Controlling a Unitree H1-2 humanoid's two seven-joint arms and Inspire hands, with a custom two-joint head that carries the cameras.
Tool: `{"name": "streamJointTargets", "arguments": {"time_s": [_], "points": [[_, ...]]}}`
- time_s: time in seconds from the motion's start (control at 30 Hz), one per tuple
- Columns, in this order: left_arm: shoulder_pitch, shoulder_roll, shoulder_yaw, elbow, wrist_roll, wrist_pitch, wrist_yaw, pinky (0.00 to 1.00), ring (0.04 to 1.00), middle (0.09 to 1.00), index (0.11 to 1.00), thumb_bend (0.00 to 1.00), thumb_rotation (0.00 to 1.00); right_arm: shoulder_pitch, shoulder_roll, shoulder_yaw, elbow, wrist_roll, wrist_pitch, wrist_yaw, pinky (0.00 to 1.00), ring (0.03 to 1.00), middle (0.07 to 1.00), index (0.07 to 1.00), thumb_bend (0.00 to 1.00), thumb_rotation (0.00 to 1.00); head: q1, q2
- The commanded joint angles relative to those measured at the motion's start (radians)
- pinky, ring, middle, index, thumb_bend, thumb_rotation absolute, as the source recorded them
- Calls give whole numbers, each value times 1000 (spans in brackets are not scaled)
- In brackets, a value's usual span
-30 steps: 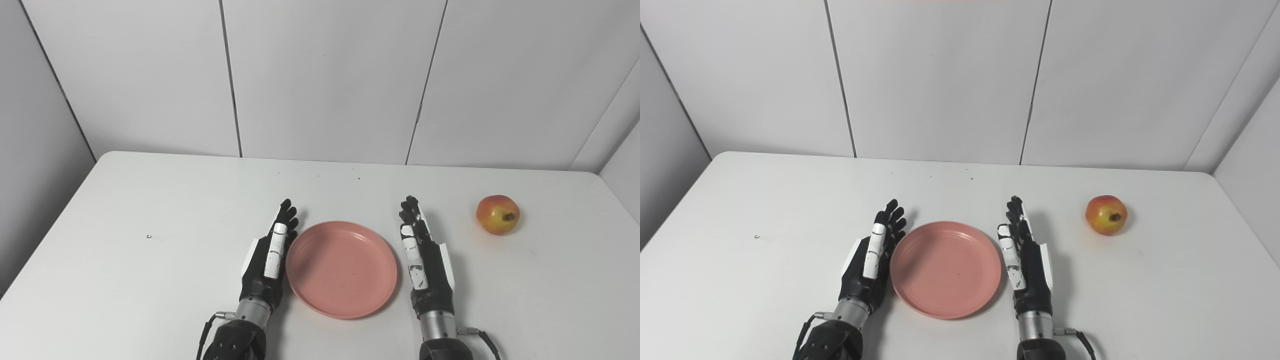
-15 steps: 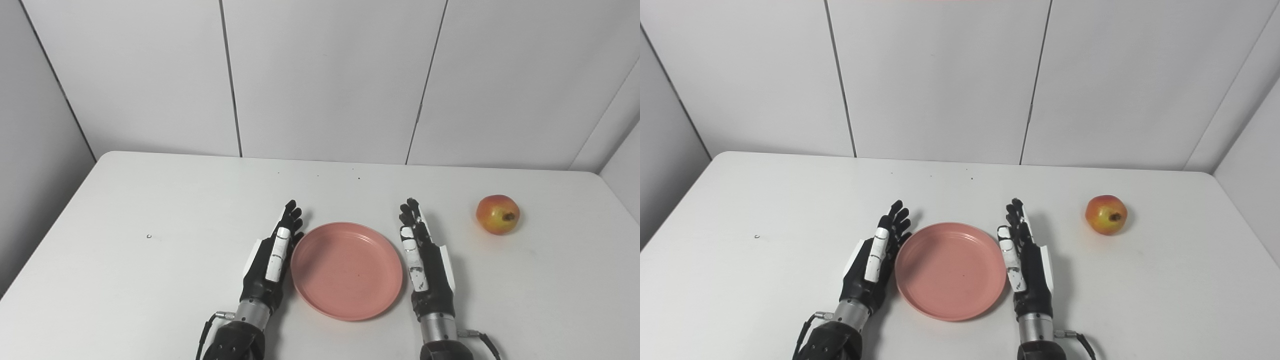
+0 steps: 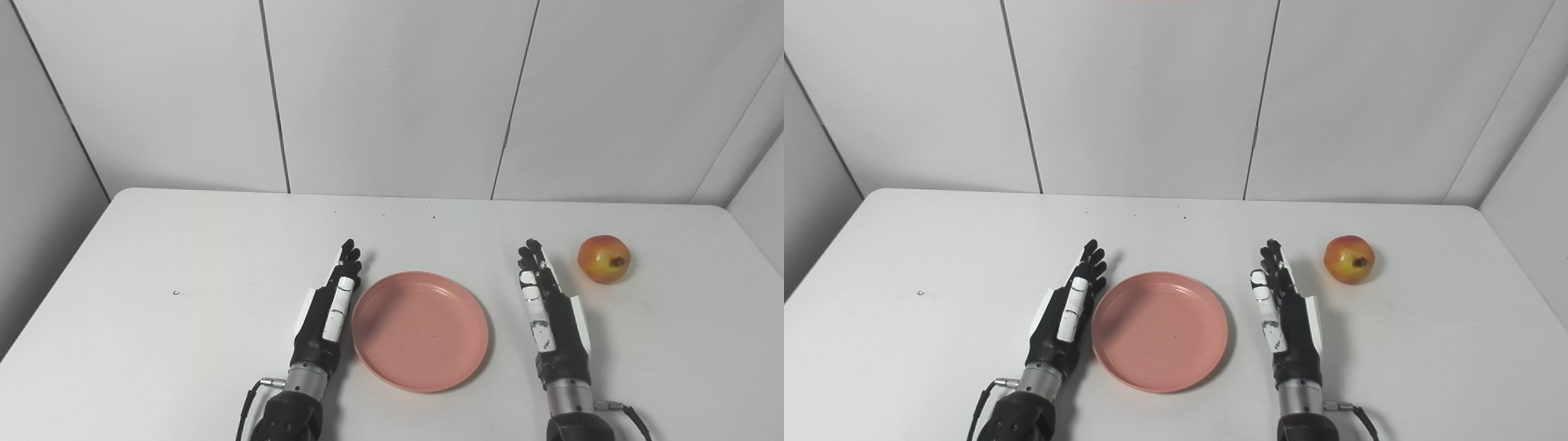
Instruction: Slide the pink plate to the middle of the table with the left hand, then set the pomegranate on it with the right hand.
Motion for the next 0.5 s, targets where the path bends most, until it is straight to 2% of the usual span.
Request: {"name": "streamJointTargets", "arguments": {"time_s": [0.0, 0.1, 0.2, 0.27, 0.33, 0.47], "points": [[-19, -3, 4, -1, 8, -44, 10, 1000, 995, 1000, 1000, 691, 1000, -32, -9, -16, -55, -6, 33, -8, 942, 917, 904, 913, 615, 927, -7, 0], [-16, -6, 2, -3, 17, -49, 16, 1000, 995, 1000, 1000, 689, 1000, -42, -20, -41, -80, 6, 60, -13, 918, 901, 893, 891, 641, 886, -9, 3], [-14, -5, -2, 1, 22, -57, 19, 999, 997, 1000, 1000, 693, 1000, -60, -73, -42, -89, 17, 50, 34, 959, 933, 932, 932, 648, 907, -10, 2], [-12, -7, -4, -1, 22, -54, 20, 997, 997, 1000, 1000, 692, 1000, -74, -96, -49, -98, 30, 68, 50, 981, 963, 955, 954, 646, 881, -11, 2], [-11, -9, -6, -6, 23, -48, 21, 995, 994, 1000, 1000, 684, 1000, -86, -129, -41, -111, -47, 90, 36, 927, 946, 937, 941, 631, 906, -16, 1], [-6, -9, -9, -14, 20, -43, 17, 1000, 996, 1000, 1000, 694, 1000, -111, -174, -37, -115, -148, 96, 13, 918, 921, 913, 922, 625, 897, -19, 1]]}}
